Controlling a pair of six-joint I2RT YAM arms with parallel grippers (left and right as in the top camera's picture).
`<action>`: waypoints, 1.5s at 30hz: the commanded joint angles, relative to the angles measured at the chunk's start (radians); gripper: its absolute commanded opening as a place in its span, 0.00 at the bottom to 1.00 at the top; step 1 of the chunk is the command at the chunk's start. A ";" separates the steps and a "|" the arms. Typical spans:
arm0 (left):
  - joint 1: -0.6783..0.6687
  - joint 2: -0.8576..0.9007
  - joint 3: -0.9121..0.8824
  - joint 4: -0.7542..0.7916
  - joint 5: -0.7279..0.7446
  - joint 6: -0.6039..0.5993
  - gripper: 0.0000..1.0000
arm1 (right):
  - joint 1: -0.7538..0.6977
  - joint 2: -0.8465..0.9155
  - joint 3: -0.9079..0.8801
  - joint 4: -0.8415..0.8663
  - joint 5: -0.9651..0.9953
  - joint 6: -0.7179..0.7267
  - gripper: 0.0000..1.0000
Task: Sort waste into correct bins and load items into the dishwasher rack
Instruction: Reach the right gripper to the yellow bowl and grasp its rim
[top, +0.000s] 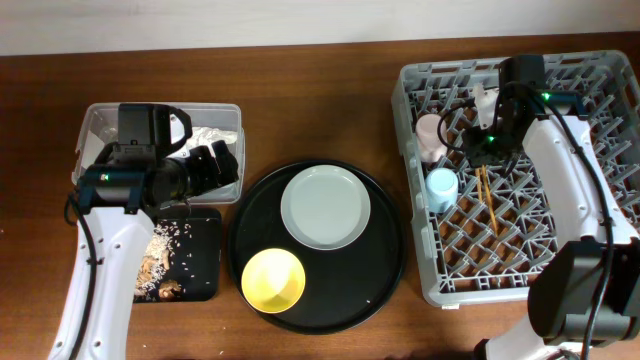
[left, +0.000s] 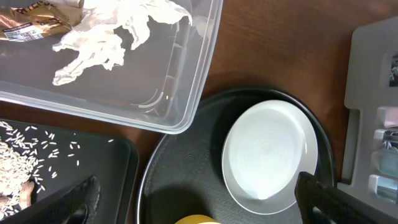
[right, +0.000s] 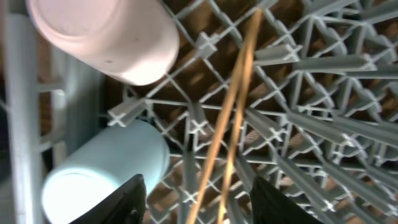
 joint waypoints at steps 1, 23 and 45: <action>0.004 -0.001 0.002 -0.002 -0.006 0.015 0.99 | -0.003 0.005 0.015 -0.034 -0.294 0.106 0.56; 0.004 -0.001 0.002 -0.119 -1.013 0.016 0.99 | 0.860 0.007 0.004 -0.045 -0.465 0.285 0.59; 0.004 -0.001 0.002 -0.158 -0.760 0.015 0.99 | 1.260 0.121 -0.221 0.406 -0.108 0.330 0.40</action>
